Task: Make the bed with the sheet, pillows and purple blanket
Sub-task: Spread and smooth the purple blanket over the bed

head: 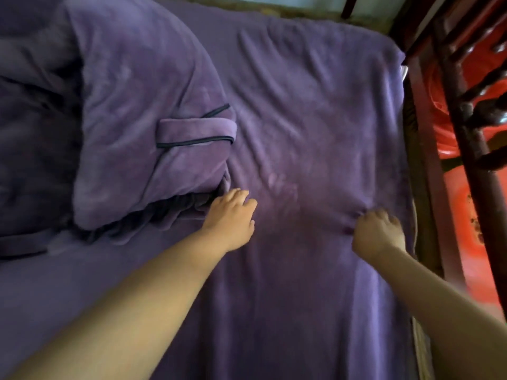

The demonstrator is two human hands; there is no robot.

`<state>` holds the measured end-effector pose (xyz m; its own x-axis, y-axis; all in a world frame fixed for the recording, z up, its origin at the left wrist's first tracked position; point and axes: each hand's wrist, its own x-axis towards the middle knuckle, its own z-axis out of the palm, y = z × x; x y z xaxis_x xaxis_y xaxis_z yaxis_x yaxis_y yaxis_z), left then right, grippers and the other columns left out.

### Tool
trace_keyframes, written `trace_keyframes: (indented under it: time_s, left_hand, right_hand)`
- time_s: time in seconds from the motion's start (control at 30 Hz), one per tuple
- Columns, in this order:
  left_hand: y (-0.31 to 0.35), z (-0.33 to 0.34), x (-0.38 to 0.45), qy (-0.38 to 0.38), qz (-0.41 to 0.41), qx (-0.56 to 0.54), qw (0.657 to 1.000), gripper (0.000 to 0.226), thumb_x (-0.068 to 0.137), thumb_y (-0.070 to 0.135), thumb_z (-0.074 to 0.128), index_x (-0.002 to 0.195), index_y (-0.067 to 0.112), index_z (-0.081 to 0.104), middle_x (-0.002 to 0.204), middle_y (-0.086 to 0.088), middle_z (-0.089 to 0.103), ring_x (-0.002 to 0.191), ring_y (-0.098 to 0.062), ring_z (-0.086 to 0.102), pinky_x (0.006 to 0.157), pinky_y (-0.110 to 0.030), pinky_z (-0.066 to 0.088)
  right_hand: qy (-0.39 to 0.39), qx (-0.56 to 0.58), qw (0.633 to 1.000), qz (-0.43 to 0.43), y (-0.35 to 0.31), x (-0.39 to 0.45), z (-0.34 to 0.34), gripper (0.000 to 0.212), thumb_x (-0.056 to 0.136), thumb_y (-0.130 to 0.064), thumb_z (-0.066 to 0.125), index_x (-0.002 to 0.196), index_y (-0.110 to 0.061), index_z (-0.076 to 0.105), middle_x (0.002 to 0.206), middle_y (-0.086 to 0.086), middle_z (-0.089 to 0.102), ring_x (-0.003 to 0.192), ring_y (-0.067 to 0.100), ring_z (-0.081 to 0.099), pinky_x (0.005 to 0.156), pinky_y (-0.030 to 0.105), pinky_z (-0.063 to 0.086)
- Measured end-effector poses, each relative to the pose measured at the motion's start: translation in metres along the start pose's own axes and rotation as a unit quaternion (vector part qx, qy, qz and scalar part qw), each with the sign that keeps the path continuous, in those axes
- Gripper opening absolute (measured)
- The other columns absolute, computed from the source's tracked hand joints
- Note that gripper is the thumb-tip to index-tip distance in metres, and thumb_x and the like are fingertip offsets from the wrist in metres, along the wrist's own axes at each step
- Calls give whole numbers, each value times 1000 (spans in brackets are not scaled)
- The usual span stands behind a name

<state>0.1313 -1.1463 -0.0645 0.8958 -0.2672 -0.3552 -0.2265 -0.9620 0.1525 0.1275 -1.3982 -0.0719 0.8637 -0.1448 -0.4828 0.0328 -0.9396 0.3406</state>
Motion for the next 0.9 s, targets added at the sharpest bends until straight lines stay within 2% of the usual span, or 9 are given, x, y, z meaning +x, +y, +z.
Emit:
trace_keyframes:
  time_s: [0.2,0.4,0.47,0.53,0.6,0.67,0.73,0.8,0.9]
  left_hand:
    - [-42,-13,-90,-2,-75,-10,997,42,94,27,42,134,15,44,150,-3,31,141,-19,24,111,-33,26]
    - [-80,-20,-182,29,-135,-28,990,41,94,27,43,133,15,43,151,-3,30,141,-20,25,113,-33,29]
    - [-94,-25,-218,32,-154,-27,987,42,94,27,43,134,16,43,151,-3,30,141,-20,25,110,-34,32]
    - [-107,-28,-237,41,-167,-32,985,42,94,27,44,134,15,42,150,-3,31,141,-19,26,109,-33,33]
    - [-123,-35,-257,48,-182,-40,981,42,93,26,45,134,15,43,150,-3,32,141,-19,27,108,-33,33]
    - [-137,-43,-268,53,-193,-45,979,42,93,25,45,134,15,43,149,-3,34,140,-21,28,107,-35,34]
    - [-156,-54,-274,60,-200,-46,977,41,93,24,45,133,14,44,145,-3,38,137,-23,31,105,-36,37]
    - [-178,-65,-274,65,-204,-48,976,37,93,24,45,128,12,47,137,-3,44,132,-24,37,100,-38,41]
    - [-217,-80,-270,69,-198,-41,977,35,93,24,45,125,12,49,133,-4,47,129,-25,40,96,-39,43]
  right_hand:
    - [-7,41,996,-76,-60,-76,22,38,91,-22,40,128,-17,46,136,3,46,129,22,40,104,34,39]
    - [-27,66,987,-144,-96,-135,7,40,90,-18,41,128,-17,48,135,3,47,131,23,40,102,35,41]
    - [-22,92,984,-154,-113,-157,-5,40,88,-23,37,122,-11,54,131,8,51,128,26,44,101,35,43]
    - [-5,148,974,-174,-124,-169,-16,53,78,-33,24,99,-5,64,119,18,60,115,33,54,92,37,50]
    - [-4,159,972,-172,-139,-179,-30,47,73,-35,24,81,-9,63,113,19,63,102,35,57,81,30,51]
    - [-24,179,967,-180,-150,-185,-44,57,67,-34,20,95,-9,63,117,15,63,109,31,56,88,33,49]
    - [-30,182,962,-201,-167,-192,-62,67,61,-39,10,91,-12,64,115,14,64,111,29,57,91,33,47]
    - [-16,186,962,-199,-183,-201,-83,48,62,-41,12,72,-20,54,113,14,64,107,29,58,83,31,45]
    - [0,223,960,-171,-210,-207,-115,27,82,-33,29,69,-21,49,109,16,62,106,29,58,71,26,31]
